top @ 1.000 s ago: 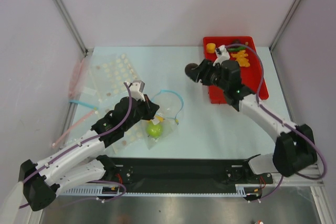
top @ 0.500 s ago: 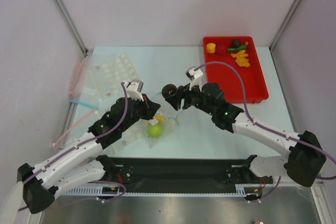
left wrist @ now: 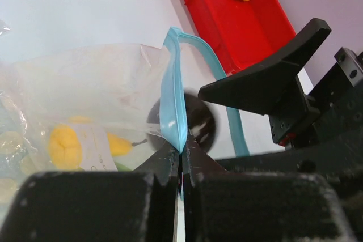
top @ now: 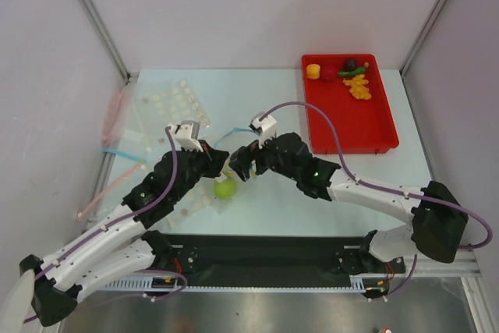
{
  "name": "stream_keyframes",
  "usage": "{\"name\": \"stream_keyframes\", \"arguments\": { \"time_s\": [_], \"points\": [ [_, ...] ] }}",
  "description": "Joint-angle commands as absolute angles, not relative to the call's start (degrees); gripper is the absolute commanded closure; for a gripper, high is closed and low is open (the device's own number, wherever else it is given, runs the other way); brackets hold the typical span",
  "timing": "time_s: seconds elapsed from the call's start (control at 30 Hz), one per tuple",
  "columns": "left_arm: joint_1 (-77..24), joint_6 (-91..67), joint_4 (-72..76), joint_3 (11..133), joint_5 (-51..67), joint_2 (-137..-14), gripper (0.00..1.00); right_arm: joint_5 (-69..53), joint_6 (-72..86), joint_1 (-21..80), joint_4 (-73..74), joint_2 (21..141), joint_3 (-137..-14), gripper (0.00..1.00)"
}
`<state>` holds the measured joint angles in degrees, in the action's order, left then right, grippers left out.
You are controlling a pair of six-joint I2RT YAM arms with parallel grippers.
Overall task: Place the food in the zip-top bag and seal the zipper
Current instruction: Place the fake fruit in the zipper food storage bag, then pick up the fake fruit from the bin.
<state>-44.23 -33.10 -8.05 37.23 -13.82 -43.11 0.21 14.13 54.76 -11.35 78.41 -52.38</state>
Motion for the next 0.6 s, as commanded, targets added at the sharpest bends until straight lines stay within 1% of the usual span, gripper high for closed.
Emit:
{"name": "stream_keyframes", "arguments": {
  "time_s": [0.0, 0.23, 0.33, 0.47, 0.53, 0.57],
  "points": [
    [-43.95, -33.57, -5.8, 37.18, -14.59, -42.63, 1.0, 4.74, 10.64, 56.6, -12.13, 78.14, -55.72, 0.0],
    [-43.95, -33.58, -5.89, 36.91, -15.47, -42.19, 1.0, 11.14, 10.55, 56.6, -12.65, 74.1, -53.44, 0.02],
    [-43.95, -33.57, -6.15, 37.09, -15.56, -42.54, 1.0, 15.89, 10.81, 55.73, -13.18, 71.37, -52.04, 0.08],
    [-43.95, -33.4, -6.24, 37.18, -15.47, -42.54, 1.0, 16.52, 12.56, 50.9, -11.34, 68.56, -51.33, 0.23],
    [-43.95, -33.4, -5.98, 37.0, -15.21, -42.36, 1.0, 15.48, 14.41, 47.74, -10.02, 66.8, -50.98, 0.25],
    [-43.95, -33.4, -5.89, 36.83, -15.12, -42.36, 1.0, 15.03, 14.94, 43.98, -9.5, 66.19, -50.72, 0.25]
  ]
}}
